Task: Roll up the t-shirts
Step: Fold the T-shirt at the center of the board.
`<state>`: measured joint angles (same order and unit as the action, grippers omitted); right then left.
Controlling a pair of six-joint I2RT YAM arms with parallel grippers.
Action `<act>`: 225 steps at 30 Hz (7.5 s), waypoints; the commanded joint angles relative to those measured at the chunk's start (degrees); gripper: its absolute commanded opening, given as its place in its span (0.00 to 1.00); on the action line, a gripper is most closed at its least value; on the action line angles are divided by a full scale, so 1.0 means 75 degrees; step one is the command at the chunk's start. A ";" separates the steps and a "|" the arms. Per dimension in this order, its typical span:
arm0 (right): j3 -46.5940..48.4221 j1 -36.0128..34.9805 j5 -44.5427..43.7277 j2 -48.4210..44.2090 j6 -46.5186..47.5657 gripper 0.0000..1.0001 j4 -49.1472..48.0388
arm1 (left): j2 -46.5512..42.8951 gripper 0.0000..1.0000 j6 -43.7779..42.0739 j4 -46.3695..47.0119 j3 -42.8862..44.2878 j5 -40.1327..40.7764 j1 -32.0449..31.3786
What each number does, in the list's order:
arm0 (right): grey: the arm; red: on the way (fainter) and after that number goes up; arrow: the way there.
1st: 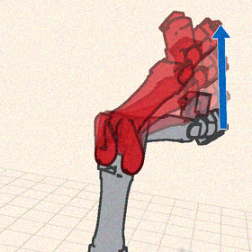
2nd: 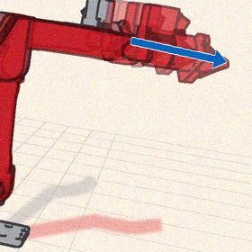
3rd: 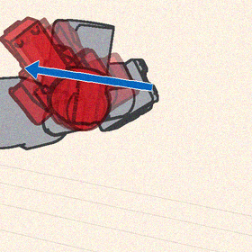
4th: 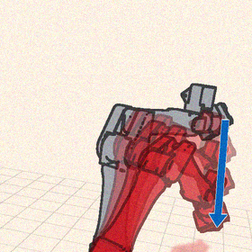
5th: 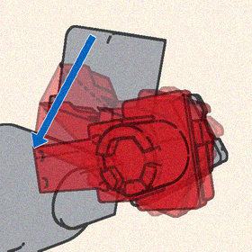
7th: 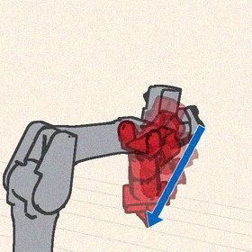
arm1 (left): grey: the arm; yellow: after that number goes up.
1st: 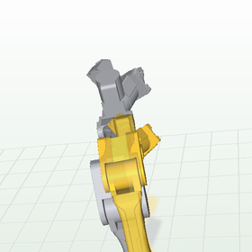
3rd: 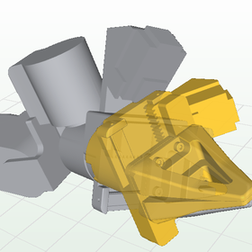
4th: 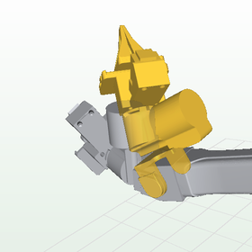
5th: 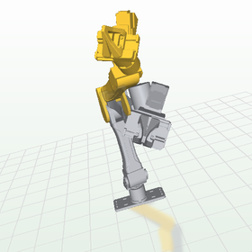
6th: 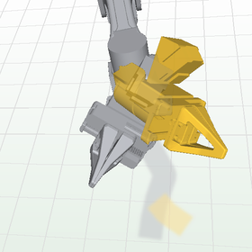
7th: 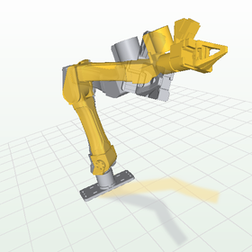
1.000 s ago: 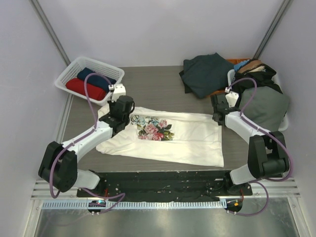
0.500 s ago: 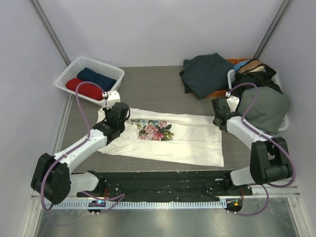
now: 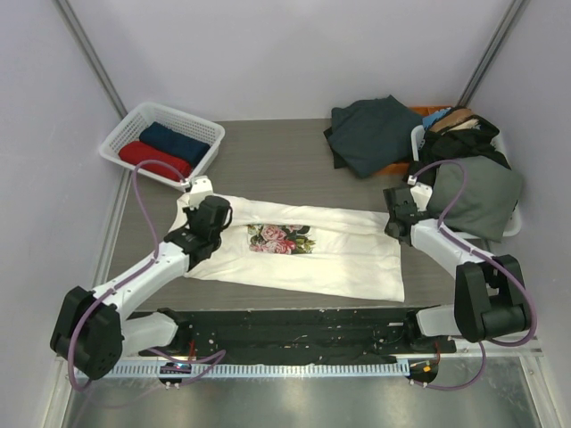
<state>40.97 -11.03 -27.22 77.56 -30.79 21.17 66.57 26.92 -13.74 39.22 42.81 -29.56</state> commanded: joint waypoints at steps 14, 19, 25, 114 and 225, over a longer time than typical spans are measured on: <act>0.0069 -0.0053 0.0032 -0.0649 -0.0137 0.01 0.0212 | -0.0777 0.00 0.0536 -0.0957 0.0126 0.0070 -0.0019; 0.0010 -0.0053 0.0149 -0.0802 -0.0149 0.01 0.0271 | -0.1047 0.00 0.0653 -0.1051 0.0079 0.0046 -0.0008; -0.0025 -0.0053 0.0184 -0.0990 -0.0102 0.01 0.0377 | -0.1387 0.00 0.0688 -0.1157 0.0067 0.0023 -0.0008; 0.0289 -0.0193 0.3536 -0.0322 -0.0747 0.01 0.0154 | -0.2383 0.00 0.3536 -0.3571 -0.0624 -0.1067 -0.0008; 0.3271 -0.4869 1.0027 0.4472 -0.0243 0.23 -0.4627 | 0.3359 0.00 0.1860 -0.0465 0.1216 -0.4454 0.3039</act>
<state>70.59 -46.48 44.10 115.35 -31.05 -8.47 91.98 41.54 -18.00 49.67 8.91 -7.35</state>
